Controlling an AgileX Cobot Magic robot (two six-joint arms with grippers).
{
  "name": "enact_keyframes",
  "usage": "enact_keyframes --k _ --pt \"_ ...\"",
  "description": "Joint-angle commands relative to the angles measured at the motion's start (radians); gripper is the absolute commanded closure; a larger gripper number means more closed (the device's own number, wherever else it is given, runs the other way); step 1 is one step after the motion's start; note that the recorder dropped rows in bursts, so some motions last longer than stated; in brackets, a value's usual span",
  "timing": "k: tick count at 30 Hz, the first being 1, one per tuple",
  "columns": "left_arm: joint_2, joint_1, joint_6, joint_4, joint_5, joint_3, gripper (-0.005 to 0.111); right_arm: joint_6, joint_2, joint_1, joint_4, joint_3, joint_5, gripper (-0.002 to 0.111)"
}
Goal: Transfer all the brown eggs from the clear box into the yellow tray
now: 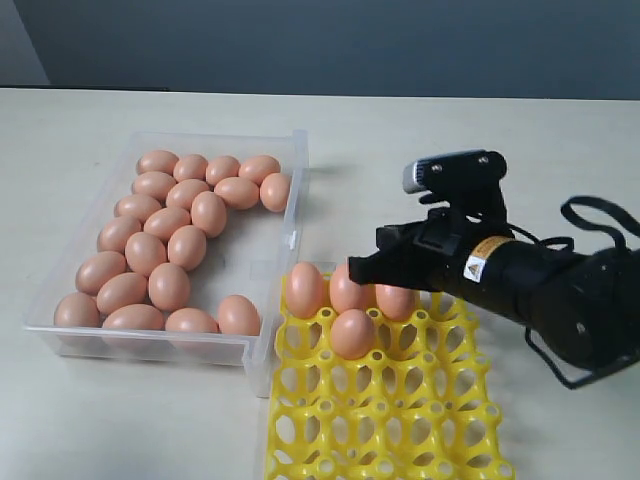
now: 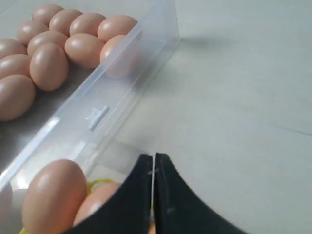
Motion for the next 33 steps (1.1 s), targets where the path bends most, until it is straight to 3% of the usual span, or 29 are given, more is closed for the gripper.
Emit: enact_keyframes --k 1,7,14,25,33 --pt "-0.005 -0.005 0.000 0.000 -0.011 0.004 0.106 -0.008 -0.007 -0.005 -0.022 -0.175 0.243 0.108" --pt "-0.005 -0.005 0.000 0.000 -0.011 0.004 0.106 -0.008 0.038 -0.005 -0.043 -0.427 0.666 0.108" --pt "-0.005 -0.005 0.000 0.000 -0.011 0.004 0.106 -0.008 0.111 -0.010 -0.055 -0.596 0.931 0.108" --pt "-0.005 -0.005 0.000 0.000 -0.011 0.004 0.106 -0.056 0.130 -0.108 -0.046 -0.614 1.112 0.108" --pt "-0.005 -0.005 0.000 0.000 -0.011 0.004 0.106 -0.101 0.149 -0.108 -0.040 -0.614 1.077 0.108"
